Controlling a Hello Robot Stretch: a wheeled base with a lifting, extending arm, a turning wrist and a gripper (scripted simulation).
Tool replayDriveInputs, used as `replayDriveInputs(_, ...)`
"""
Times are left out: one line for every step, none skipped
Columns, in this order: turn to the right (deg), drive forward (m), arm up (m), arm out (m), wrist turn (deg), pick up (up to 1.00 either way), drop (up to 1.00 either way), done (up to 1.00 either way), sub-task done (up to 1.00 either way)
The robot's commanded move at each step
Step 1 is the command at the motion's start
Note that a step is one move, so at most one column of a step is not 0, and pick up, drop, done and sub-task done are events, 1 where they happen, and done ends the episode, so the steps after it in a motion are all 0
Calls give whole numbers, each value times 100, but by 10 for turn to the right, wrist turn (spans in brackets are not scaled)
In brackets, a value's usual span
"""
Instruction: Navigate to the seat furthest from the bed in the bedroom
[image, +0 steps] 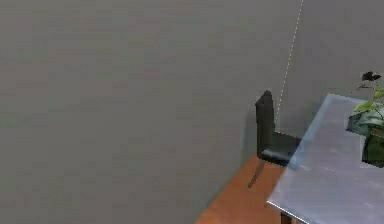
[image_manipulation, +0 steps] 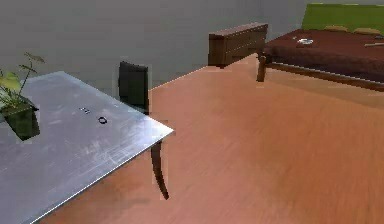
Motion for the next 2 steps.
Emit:
replayDriveInputs(300, 0, 0, 0, 0, 0, 0, 0, 0)
replayDriveInputs(0, 0, 0, 0, 0, 0, 0, 100, 0)
